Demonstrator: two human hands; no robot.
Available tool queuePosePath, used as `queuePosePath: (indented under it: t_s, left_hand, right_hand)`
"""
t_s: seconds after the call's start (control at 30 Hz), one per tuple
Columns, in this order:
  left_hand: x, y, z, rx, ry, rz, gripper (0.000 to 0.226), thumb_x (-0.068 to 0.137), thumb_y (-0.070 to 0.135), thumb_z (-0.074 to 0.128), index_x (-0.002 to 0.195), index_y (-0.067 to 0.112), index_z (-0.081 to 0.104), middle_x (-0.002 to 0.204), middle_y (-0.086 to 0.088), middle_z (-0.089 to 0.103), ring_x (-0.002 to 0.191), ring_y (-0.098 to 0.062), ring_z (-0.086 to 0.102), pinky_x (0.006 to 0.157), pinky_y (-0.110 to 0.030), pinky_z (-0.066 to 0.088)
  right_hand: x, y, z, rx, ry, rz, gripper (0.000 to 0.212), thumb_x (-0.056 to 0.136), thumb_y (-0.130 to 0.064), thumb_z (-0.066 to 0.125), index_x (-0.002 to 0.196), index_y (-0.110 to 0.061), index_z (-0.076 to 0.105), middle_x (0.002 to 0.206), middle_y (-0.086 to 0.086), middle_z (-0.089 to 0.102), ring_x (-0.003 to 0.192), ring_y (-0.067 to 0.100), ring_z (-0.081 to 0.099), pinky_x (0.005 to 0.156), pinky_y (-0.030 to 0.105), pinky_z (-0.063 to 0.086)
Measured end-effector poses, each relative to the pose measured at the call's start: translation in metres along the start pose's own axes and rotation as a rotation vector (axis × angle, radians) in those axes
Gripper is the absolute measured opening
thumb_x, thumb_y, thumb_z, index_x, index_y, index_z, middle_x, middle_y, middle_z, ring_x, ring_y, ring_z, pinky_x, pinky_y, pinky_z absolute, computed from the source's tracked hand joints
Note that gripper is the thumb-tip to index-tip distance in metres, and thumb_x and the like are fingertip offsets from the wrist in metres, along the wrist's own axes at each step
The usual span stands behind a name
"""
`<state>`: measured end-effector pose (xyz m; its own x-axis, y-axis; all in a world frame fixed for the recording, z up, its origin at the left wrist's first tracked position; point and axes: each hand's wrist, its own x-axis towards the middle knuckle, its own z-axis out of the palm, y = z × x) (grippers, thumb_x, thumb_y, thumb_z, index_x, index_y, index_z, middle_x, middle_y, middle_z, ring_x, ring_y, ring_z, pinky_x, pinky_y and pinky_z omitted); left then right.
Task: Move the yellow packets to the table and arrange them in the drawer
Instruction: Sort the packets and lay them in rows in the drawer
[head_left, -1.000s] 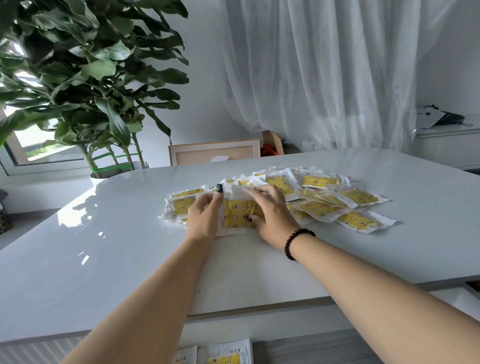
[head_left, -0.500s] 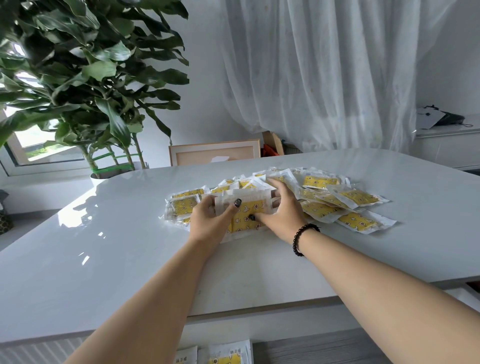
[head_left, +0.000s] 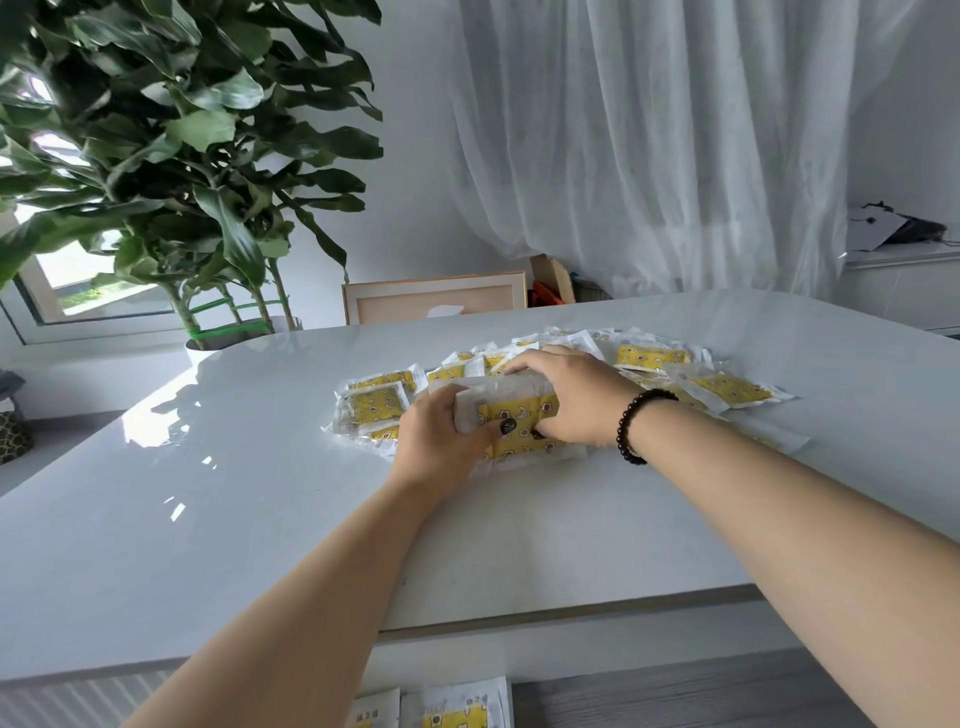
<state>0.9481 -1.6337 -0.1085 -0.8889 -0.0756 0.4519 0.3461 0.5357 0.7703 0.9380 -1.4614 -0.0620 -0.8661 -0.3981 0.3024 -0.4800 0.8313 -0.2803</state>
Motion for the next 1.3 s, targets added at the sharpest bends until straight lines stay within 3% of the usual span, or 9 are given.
queuePosePath:
  t_s: [0.1, 0.27, 0.43, 0.6, 0.7, 0.8, 0.97, 1.07, 1.3]
  left_hand:
    - [-0.002, 0.001, 0.001, 0.006, -0.051, -0.005, 0.027, 0.063, 0.033, 0.078, 0.084, 0.018, 0.070, 0.081, -0.005, 0.070, 0.080, -0.029, 0.064, 0.071, -0.045, 0.055]
    - [-0.003, -0.001, 0.002, 0.019, -0.076, -0.033, 0.029, 0.067, 0.030, 0.079, 0.076, 0.004, 0.067, 0.073, -0.014, 0.064, 0.063, -0.026, 0.054, 0.060, -0.038, 0.048]
    - [-0.008, 0.000, -0.003, -0.069, -0.046, 0.005, 0.012, 0.076, 0.021, 0.075, 0.066, 0.025, 0.068, 0.061, 0.001, 0.059, 0.056, -0.009, 0.045, 0.057, -0.025, 0.039]
    - [-0.014, -0.004, -0.010, 0.065, 0.091, 0.099, 0.023, 0.079, 0.012, 0.074, 0.091, 0.032, 0.076, 0.081, 0.019, 0.057, 0.073, 0.000, 0.055, 0.067, 0.000, 0.037]
    - [-0.018, -0.003, -0.022, 0.086, 0.039, 0.132, 0.049, 0.080, 0.011, 0.072, 0.120, 0.037, 0.062, 0.095, 0.012, 0.062, 0.088, -0.011, 0.057, 0.079, -0.013, 0.043]
    - [-0.022, -0.006, -0.038, 0.133, 0.004, 0.109, 0.083, 0.080, 0.009, 0.073, 0.142, 0.044, 0.032, 0.107, 0.015, 0.052, 0.095, -0.006, 0.048, 0.083, -0.021, 0.039]
    - [-0.034, -0.017, -0.047, 0.191, 0.010, 0.082, 0.033, 0.077, 0.017, 0.077, 0.101, 0.030, 0.058, 0.081, 0.019, 0.059, 0.081, -0.017, 0.056, 0.061, -0.005, 0.036]
    - [-0.043, -0.008, -0.049, 0.205, 0.004, 0.074, 0.030, 0.079, 0.018, 0.075, 0.105, 0.021, 0.062, 0.080, 0.005, 0.061, 0.077, -0.020, 0.053, 0.060, -0.019, 0.032]
    - [-0.081, 0.021, -0.069, 0.209, -0.129, -0.053, 0.029, 0.083, 0.020, 0.070, 0.105, 0.029, 0.054, 0.079, 0.006, 0.060, 0.067, -0.011, 0.053, 0.048, -0.010, 0.037]
  right_hand:
    - [0.001, -0.012, -0.007, -0.282, -0.014, -0.025, 0.055, 0.076, -0.025, 0.071, 0.125, -0.028, 0.047, 0.110, -0.002, 0.056, 0.109, 0.020, 0.048, 0.096, 0.033, 0.034]
    - [-0.005, -0.022, -0.002, -0.328, -0.061, -0.066, 0.047, 0.079, -0.013, 0.065, 0.118, -0.022, 0.041, 0.070, -0.004, 0.043, 0.073, 0.026, 0.052, 0.054, 0.031, 0.039]
    - [-0.007, -0.018, -0.013, -0.276, -0.116, -0.026, 0.051, 0.081, -0.018, 0.066, 0.124, -0.029, 0.040, 0.089, -0.002, 0.053, 0.078, 0.024, 0.055, 0.055, 0.030, 0.041]
    - [-0.013, -0.016, -0.015, -0.342, -0.236, -0.042, 0.039, 0.087, -0.022, 0.061, 0.123, -0.025, 0.046, 0.110, 0.004, 0.060, 0.083, 0.022, 0.055, 0.060, 0.029, 0.044]
    - [-0.012, -0.012, -0.010, -0.319, -0.325, -0.031, 0.021, 0.092, -0.023, 0.057, 0.083, -0.031, 0.039, 0.095, 0.001, 0.053, 0.074, 0.017, 0.047, 0.053, 0.023, 0.036]
    - [-0.012, -0.015, -0.010, -0.327, -0.341, -0.023, 0.020, 0.093, -0.029, 0.056, 0.090, -0.022, 0.038, 0.090, -0.002, 0.045, 0.078, 0.017, 0.046, 0.057, 0.026, 0.038]
    - [-0.021, -0.024, 0.004, -0.472, -0.241, -0.061, 0.016, 0.093, -0.031, 0.050, 0.103, -0.020, 0.044, 0.082, -0.001, 0.043, 0.083, 0.024, 0.048, 0.066, 0.030, 0.039]
    - [-0.030, -0.033, 0.000, -0.481, -0.215, -0.064, 0.030, 0.093, -0.028, 0.050, 0.123, -0.021, 0.047, 0.098, 0.005, 0.057, 0.099, 0.028, 0.057, 0.067, 0.030, 0.038]
    - [-0.074, -0.063, -0.009, -0.439, -0.275, -0.094, 0.022, 0.095, -0.024, 0.048, 0.116, -0.019, 0.046, 0.104, 0.007, 0.063, 0.090, 0.027, 0.058, 0.065, 0.031, 0.040]
